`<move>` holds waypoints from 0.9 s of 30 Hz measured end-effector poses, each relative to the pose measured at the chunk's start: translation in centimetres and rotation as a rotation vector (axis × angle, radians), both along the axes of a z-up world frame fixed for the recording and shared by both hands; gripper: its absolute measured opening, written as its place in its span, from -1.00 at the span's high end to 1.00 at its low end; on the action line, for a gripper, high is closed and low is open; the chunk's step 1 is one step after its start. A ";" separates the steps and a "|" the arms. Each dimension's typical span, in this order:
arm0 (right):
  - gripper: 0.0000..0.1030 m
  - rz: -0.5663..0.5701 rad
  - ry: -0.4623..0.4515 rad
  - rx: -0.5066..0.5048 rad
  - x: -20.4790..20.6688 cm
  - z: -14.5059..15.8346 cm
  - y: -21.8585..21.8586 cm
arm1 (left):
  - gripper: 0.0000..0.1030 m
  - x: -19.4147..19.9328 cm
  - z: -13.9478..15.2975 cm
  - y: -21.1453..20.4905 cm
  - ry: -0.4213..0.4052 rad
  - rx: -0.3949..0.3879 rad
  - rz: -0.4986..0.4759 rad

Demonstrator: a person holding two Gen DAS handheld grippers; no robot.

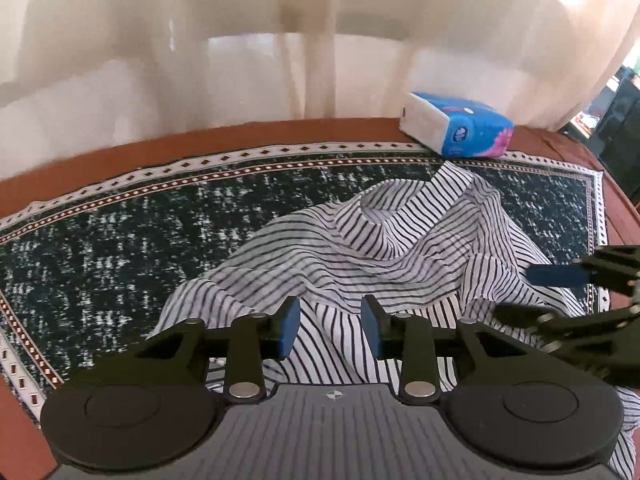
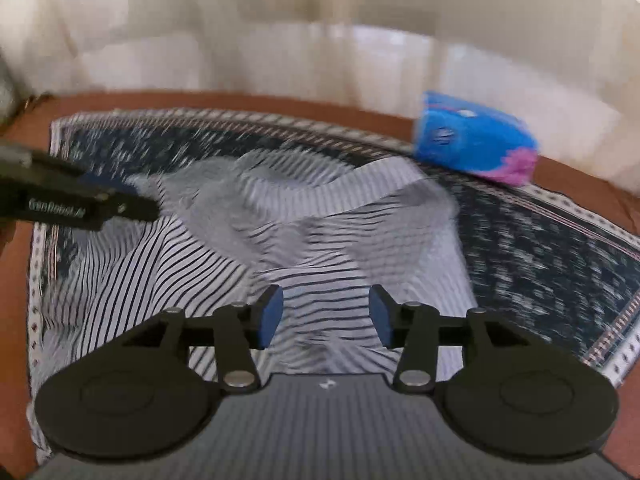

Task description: Fold clothes

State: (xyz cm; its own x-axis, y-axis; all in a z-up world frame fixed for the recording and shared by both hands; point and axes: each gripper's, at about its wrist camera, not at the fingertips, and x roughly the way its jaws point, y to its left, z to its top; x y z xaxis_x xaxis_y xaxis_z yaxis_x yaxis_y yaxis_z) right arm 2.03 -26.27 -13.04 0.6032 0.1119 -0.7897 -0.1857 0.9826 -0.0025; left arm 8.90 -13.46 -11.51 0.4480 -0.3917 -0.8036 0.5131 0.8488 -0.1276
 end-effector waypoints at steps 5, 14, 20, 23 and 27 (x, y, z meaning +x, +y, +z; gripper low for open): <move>0.03 0.014 0.015 -0.096 1.1 -2.6 1.9 | 0.02 0.4 -0.8 -0.5 -0.002 0.016 0.004; 1.00 -0.176 -0.057 0.016 0.5 2.8 -6.9 | 0.01 1.5 -0.8 -2.5 -0.032 0.064 -0.010; 1.00 -0.395 -0.108 -0.026 2.5 4.1 -17.7 | 0.00 2.5 -0.9 -4.7 -0.062 0.119 -0.016; 1.00 -0.475 -0.093 -0.027 3.4 3.0 -22.3 | 0.00 3.2 -1.1 -6.2 -0.062 0.136 -0.034; 1.00 -0.528 -0.032 -0.034 4.3 0.4 -26.4 | -0.02 3.3 -1.6 -8.1 -0.053 0.142 -0.086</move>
